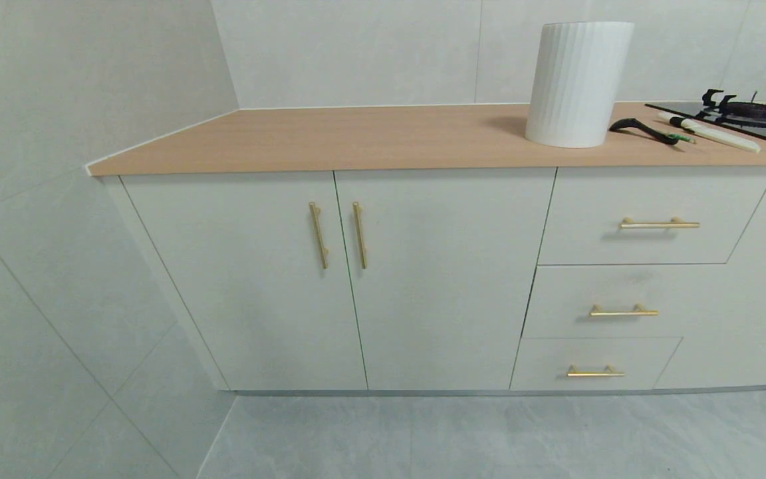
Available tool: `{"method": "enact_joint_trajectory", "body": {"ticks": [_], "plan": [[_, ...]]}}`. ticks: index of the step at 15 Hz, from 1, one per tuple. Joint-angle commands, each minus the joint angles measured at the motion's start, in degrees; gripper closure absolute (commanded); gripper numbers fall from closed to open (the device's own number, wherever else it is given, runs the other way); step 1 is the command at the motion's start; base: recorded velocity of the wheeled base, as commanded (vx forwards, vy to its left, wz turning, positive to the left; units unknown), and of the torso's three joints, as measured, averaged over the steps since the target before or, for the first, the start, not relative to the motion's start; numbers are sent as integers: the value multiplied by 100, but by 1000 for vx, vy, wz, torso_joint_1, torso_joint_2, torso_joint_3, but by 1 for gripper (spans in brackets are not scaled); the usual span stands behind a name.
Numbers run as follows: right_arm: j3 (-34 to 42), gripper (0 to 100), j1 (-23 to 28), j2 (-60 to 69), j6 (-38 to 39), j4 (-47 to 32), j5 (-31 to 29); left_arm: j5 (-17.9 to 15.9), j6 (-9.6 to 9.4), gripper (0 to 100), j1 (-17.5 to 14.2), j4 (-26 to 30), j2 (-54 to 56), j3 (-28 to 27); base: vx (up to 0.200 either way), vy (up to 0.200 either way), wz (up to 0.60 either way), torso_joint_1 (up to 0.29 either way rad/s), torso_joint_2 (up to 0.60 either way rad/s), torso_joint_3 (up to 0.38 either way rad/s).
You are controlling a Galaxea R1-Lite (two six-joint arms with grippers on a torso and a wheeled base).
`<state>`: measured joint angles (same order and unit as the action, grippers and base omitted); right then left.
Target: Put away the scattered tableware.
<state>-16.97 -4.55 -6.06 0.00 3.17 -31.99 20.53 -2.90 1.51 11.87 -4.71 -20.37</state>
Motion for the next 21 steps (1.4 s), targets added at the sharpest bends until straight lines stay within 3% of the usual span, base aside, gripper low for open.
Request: {"method": "enact_joint_trajectory", "body": {"ticks": [1,4,6,7,8,10,11,12,13,15,16,18,21], "plan": [[510,0,437,606,-35,-18,404,-93,88,0,-160,8,471,385,0,0,0,0,0,0],[1574,0,437,597,-62,588,52,-260,132,0,-151,-10,471,675,0,0,0,0,0,0],[1697,0,446,597,-97,729,61,-348,132,0,-151,-10,471,692,0,0,0,0,0,0],[1697,0,437,597,-149,703,325,-1200,70,0,-151,-10,471,666,0,0,0,0,0,0],[1697,0,446,597,-141,580,536,-1490,62,0,-151,-10,471,727,0,0,0,0,0,0],[1697,0,437,597,-132,228,606,-1482,44,0,-151,-36,471,1018,0,0,0,0,0,0],[1697,0,437,597,-141,-44,703,-1473,-97,0,-151,-317,471,1422,0,0,0,0,0,0],[1697,0,437,597,-158,-9,931,-1499,-176,0,-151,-994,471,1817,0,0,0,0,0,0],[1697,0,437,597,-246,-1,1212,-1587,-176,0,-151,-1319,471,1958,0,0,0,0,0,0],[1697,0,437,597,-378,17,1467,-1649,-184,0,-151,-1293,471,1993,0,0,0,0,0,0],[1697,0,428,536,-580,26,1555,-1895,-184,0,-151,-1179,471,2019,0,0,0,0,0,0],[1697,0,393,448,-624,52,1722,-1895,-176,0,-151,-1179,471,2019,0,0,0,0,0,0],[1697,0,420,597,-844,61,1801,-1886,79,0,-151,-1179,471,2028,0,0,0,0,0,0]]}}
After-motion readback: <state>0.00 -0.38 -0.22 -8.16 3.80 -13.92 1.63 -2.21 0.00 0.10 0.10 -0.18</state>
